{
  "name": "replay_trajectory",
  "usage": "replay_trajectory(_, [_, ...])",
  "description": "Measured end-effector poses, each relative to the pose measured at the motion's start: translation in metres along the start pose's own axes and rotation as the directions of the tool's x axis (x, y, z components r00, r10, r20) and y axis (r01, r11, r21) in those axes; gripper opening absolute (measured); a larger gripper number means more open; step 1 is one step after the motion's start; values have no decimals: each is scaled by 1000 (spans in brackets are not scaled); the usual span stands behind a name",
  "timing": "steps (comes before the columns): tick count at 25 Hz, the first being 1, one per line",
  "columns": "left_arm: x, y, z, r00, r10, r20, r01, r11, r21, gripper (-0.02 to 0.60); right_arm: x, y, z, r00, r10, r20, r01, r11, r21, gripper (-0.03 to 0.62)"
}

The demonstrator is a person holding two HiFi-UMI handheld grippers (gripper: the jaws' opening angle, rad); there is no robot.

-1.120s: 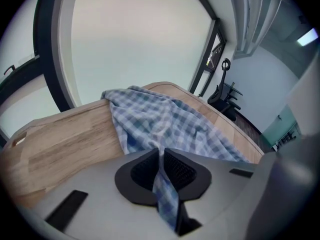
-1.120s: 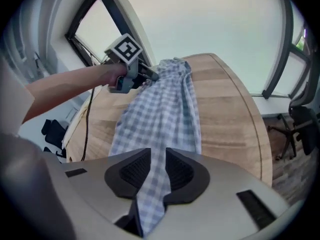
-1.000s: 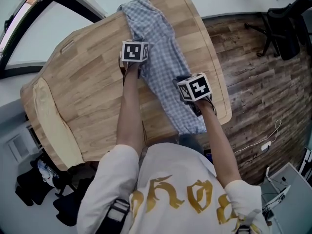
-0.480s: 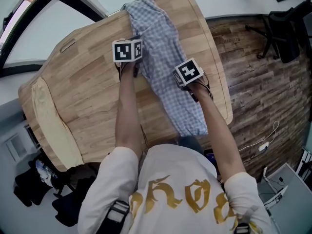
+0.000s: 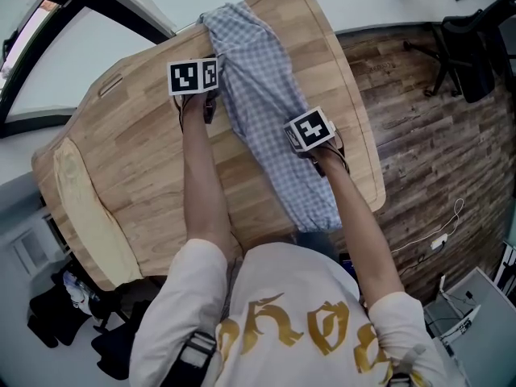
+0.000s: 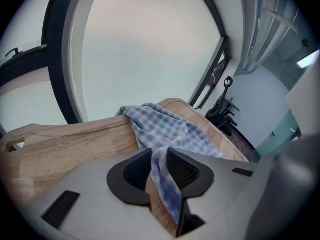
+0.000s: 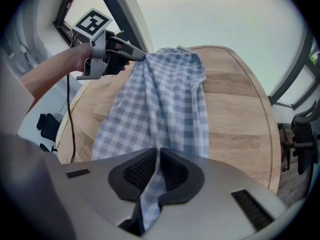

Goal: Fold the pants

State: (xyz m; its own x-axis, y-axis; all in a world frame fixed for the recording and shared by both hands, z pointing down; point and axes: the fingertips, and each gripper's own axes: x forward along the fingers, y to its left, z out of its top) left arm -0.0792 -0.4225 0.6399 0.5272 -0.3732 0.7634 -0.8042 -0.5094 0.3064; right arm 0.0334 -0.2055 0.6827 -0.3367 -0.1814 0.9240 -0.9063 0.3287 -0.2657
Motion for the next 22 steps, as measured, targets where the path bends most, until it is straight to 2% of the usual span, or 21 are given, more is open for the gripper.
replay_trajectory(2, [-2, 1, 5, 1000, -10, 1, 10, 1000, 7, 129, 0, -1, 1, 1000, 4, 2, -4, 1000, 3, 48])
replay_trajectory(5, [1, 1, 10, 999, -14, -37, 15, 999, 48, 156, 0, -1, 0, 1000, 11, -5, -11, 1000, 11, 48])
replay_trajectory(7, [-1, 1, 16, 999, -11, -33, 13, 999, 50, 178, 0, -1, 0, 1000, 12, -8, -12, 1000, 14, 48])
replay_trajectory(12, [-13, 23, 41, 996, 20, 84, -17, 999, -42, 176, 0, -1, 0, 1000, 13, -6, -13, 1000, 22, 46])
replay_trajectory(14, [-7, 29, 54, 994, 30, 108, -26, 999, -43, 176, 0, -2, 0, 1000, 12, -3, -12, 1000, 23, 48])
replay_trajectory(18, [26, 29, 68, 993, 12, 117, -10, 1000, -22, 178, 0, -1, 0, 1000, 5, 11, -5, 1000, 25, 48])
replay_trajectory(20, [38, 34, 70, 993, 29, 111, -28, 999, -17, 176, 0, 0, 0, 1000, 0, 23, -1, 1000, 24, 46])
replay_trajectory(21, [44, 36, 69, 994, 44, 97, -44, 999, -7, 168, 0, 0, 0, 1000, -2, 27, 1, 1000, 28, 48])
replay_trajectory(22, [50, 39, 69, 995, 63, 81, -63, 998, 5, 117, 0, -1, 0, 1000, -3, 29, 2, 999, 36, 48])
